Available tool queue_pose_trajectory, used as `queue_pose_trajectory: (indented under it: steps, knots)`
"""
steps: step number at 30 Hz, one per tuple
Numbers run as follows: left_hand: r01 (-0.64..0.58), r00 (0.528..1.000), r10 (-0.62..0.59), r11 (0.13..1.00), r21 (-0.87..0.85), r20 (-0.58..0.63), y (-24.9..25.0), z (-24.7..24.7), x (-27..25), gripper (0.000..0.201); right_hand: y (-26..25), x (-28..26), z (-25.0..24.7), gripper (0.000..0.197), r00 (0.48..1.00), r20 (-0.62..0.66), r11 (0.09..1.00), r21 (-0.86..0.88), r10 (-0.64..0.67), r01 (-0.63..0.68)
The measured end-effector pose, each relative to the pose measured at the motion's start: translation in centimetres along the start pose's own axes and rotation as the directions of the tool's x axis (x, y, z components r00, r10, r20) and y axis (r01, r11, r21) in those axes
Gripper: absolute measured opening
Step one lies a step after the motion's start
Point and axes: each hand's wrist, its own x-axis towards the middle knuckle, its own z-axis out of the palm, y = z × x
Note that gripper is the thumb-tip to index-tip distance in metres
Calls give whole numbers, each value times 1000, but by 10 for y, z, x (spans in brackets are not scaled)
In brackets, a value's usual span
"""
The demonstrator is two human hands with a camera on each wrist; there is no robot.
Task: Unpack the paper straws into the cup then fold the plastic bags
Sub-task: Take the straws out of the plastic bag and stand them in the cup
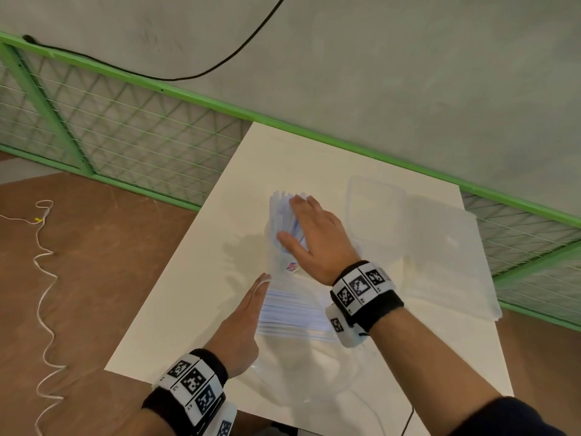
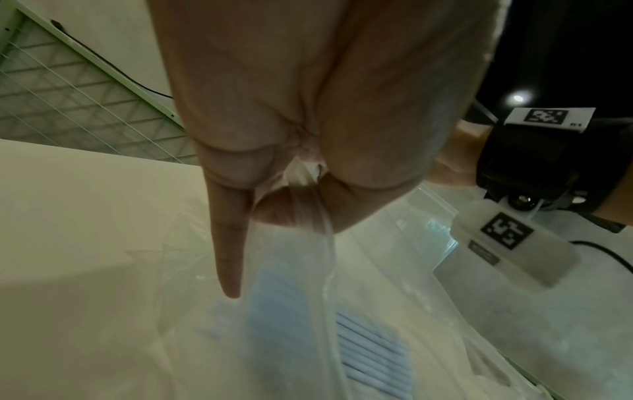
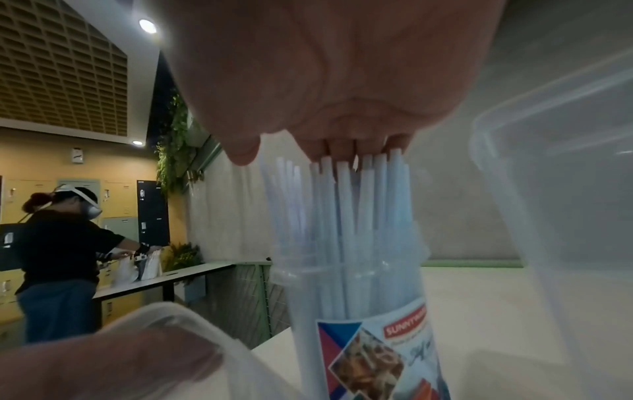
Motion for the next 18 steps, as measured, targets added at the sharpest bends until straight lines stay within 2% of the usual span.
queue_pose_trajectory:
  steps: [5,10,13,16,18]
  knots:
    - [25,1000,-25,1000,-3,4,0,-3,-4,109,-1,-15,8,78,974,-214,997,27,76,-72]
    - [15,1000,-15,1000,-4,13,3,-3,-3,108,0,-16,32,87,991,-86,995,-1,101,-101]
    - [13,1000,-13,1000,13,13,3,-3,-2,107,2,-1,32,94,986,-132,995,26,101,-98]
    - [14,1000,-14,1000,25,16,3,-3,-3,106,7,17,31,105,976,-155,987,-23,151,-157]
    - [14,1000,-15,999,29,13,2,-3,-3,107,10,30,32,109,977,-163,987,-67,135,-148]
